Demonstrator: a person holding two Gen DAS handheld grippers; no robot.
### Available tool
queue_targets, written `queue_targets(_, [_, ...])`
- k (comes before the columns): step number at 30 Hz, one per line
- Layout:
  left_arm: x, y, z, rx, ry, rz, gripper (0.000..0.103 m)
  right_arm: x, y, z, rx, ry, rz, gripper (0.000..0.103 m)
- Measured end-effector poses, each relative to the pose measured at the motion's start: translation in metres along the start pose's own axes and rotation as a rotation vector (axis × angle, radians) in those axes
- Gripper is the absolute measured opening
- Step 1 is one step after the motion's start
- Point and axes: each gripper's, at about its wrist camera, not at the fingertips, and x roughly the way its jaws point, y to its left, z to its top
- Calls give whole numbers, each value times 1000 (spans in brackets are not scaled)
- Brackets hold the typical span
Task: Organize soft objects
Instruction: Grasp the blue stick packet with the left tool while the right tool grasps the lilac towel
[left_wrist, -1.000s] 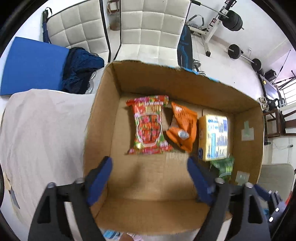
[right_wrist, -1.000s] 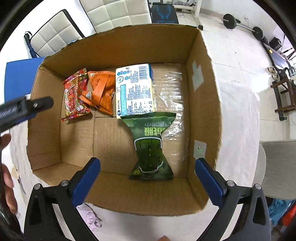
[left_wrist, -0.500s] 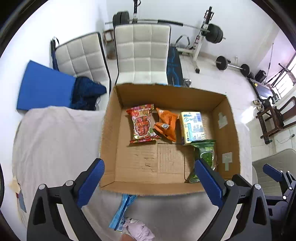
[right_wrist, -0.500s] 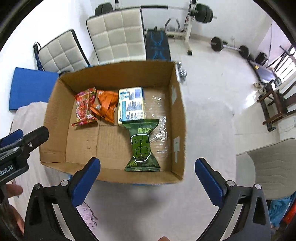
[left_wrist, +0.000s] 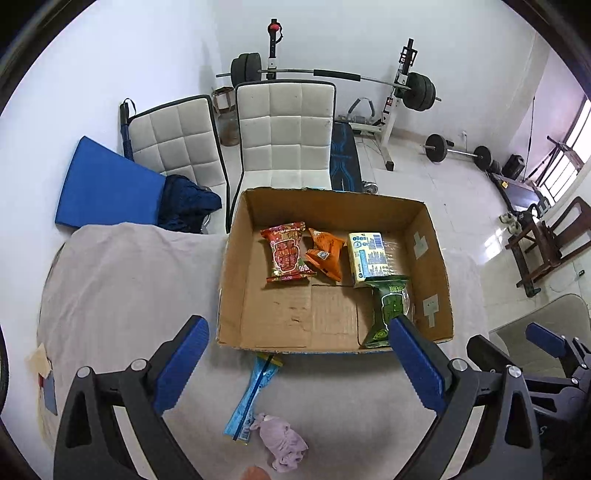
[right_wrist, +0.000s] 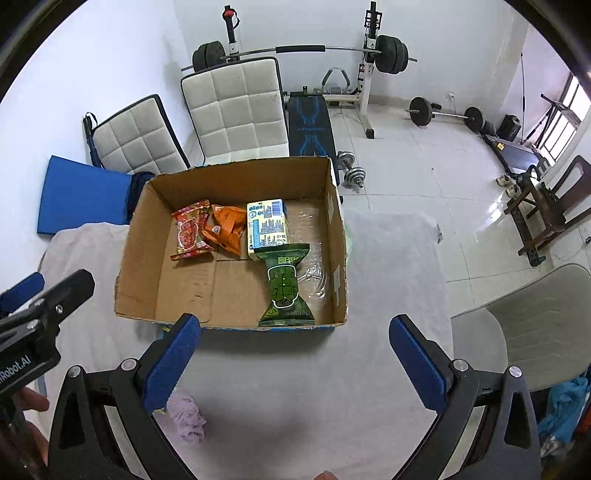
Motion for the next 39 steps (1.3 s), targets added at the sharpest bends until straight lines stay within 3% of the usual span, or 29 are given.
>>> queue_targets(4, [-1,18,-20,-40,10,36,100,2,5,-10,-9,35,36,103])
queue_targets(6, [2,33,-35,-68,33,51,100,18,16,-23,-28,104,83,103])
queue_targets(14, [55,110,-134,-150,269,250,100,116,93,-114,-137,437,239,103])
queue_targets(18, [78,136,-168,-167,351,312,100,162,130,-153,-161,562,264,103])
queue_targets(22, [96,147,-183,-156,398,342,100,201,155,-180,-151,653,273,94])
queue_targets(23, [101,147,-184,-151,405,344,100,211,160,-187,-151,677,273,86])
queue_targets(25, [108,143,-181,-134,413,328,100,220,165,-193,-170,698,252,62])
queue_targets(26, [114,140,-177,-124,418,319,100,221,164,-196,-179,698,233,43])
queue_targets(34, [169,94,-142,-37,462,137,100,193,100,-185,-108,591,140,37])
queue_targets(39, [208,53,-135,70,543,105,100,191,61,-182,-19,578,97,37])
